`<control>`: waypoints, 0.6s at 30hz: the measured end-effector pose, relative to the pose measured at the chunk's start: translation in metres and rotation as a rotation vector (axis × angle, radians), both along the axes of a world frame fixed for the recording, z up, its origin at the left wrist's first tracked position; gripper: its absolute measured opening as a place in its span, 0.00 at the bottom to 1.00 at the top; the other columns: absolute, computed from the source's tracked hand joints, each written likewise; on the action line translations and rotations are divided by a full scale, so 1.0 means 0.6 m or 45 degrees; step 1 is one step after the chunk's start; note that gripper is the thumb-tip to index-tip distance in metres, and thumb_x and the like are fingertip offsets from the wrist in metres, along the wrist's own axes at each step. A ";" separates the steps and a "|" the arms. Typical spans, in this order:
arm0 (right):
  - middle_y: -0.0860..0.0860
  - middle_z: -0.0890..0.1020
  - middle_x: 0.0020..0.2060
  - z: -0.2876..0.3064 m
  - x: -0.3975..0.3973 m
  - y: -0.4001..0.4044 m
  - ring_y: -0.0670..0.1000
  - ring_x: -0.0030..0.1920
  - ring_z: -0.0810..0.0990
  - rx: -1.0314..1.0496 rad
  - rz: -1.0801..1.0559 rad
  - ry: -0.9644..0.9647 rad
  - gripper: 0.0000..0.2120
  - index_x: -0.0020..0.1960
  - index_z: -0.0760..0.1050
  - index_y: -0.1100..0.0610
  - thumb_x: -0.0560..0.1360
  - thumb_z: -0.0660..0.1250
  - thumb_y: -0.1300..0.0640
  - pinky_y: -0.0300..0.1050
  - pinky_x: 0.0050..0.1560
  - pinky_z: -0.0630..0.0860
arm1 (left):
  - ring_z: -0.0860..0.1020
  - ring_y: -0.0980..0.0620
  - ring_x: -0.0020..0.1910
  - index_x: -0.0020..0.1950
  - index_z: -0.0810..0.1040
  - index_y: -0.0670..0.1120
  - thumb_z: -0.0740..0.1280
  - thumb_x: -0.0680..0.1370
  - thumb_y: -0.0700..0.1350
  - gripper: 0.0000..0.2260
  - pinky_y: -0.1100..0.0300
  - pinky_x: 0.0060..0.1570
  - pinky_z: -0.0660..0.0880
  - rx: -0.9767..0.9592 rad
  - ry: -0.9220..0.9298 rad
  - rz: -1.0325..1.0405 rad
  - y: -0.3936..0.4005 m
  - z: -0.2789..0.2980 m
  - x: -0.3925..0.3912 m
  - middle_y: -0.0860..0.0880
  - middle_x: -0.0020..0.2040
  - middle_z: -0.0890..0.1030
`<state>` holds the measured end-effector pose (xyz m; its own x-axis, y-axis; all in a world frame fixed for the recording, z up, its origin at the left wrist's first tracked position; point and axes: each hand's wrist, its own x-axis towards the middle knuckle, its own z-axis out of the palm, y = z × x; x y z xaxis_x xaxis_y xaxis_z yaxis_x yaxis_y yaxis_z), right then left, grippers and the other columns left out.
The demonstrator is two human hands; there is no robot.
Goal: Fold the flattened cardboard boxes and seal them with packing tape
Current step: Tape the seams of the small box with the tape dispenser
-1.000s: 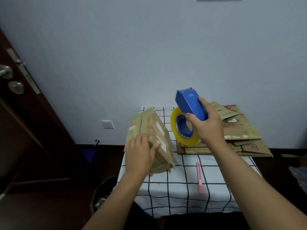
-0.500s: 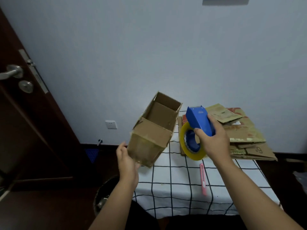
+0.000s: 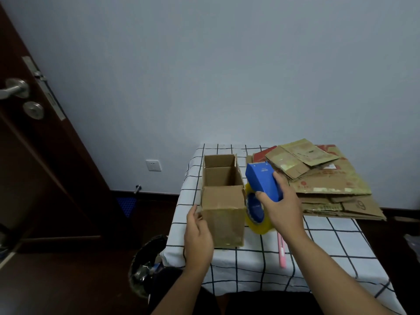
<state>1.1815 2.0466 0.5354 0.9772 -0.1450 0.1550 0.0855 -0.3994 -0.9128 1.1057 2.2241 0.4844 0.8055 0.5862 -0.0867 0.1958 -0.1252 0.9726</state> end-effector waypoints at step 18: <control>0.44 0.74 0.62 -0.032 -0.014 0.009 0.50 0.60 0.75 0.296 -0.041 0.113 0.32 0.75 0.67 0.45 0.73 0.73 0.51 0.47 0.55 0.74 | 0.66 0.43 0.73 0.77 0.31 0.56 0.72 0.62 0.70 0.61 0.47 0.58 0.75 0.546 0.033 0.072 -0.024 0.020 0.014 0.46 0.78 0.56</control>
<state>1.1729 2.0521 0.5162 0.9799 -0.1978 0.0278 -0.0083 -0.1790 -0.9838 1.1142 2.2098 0.4967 0.7718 0.6168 0.1545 0.2376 -0.5052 0.8296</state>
